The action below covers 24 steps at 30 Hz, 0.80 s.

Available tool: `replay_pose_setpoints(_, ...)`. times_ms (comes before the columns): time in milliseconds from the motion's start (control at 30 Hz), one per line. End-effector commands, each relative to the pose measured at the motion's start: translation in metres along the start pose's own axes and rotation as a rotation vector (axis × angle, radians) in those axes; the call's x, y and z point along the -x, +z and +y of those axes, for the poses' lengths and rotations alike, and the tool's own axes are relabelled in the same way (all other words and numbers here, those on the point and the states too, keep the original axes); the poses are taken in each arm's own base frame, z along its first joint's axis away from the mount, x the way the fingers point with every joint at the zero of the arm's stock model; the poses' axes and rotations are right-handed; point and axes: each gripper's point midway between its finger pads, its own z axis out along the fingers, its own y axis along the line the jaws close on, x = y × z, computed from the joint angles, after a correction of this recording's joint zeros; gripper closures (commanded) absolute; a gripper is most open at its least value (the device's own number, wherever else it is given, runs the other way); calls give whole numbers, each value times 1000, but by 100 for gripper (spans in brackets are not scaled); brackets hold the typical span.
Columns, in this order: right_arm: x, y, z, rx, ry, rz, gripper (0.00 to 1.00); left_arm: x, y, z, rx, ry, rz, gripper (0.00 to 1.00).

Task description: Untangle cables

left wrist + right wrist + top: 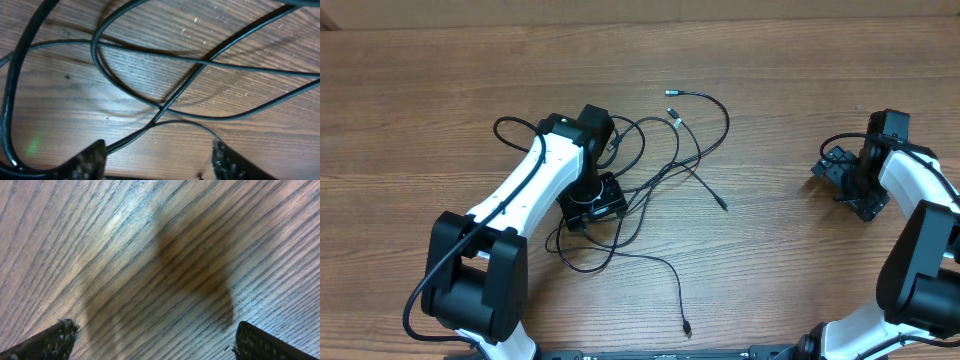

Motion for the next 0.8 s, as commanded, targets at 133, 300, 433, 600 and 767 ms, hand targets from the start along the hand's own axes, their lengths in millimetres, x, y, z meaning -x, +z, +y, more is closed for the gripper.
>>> replay_pose_setpoints(133, 0, 1, 0, 1, 9, -1, 0, 12, -3, 1, 19, 27, -84, 0)
replay_pose_setpoints(300, 0, 1, 0, 1, 9, -1, 0, 20, -4, -7, -11, 36, -118, 0)
replay_pose_setpoints(433, 0, 1, 0, 1, 9, -1, 0, 29, -6, -15, -43, 45, -155, 0)
replay_pose_setpoints(600, 0, 1, 0, 1, 9, -1, 0, 34, -7, -19, -60, 49, -175, 0)
replay_pose_setpoints(767, 0, 1, 0, 1, 9, -1, 0, 34, -7, -20, -62, 50, -177, 0)
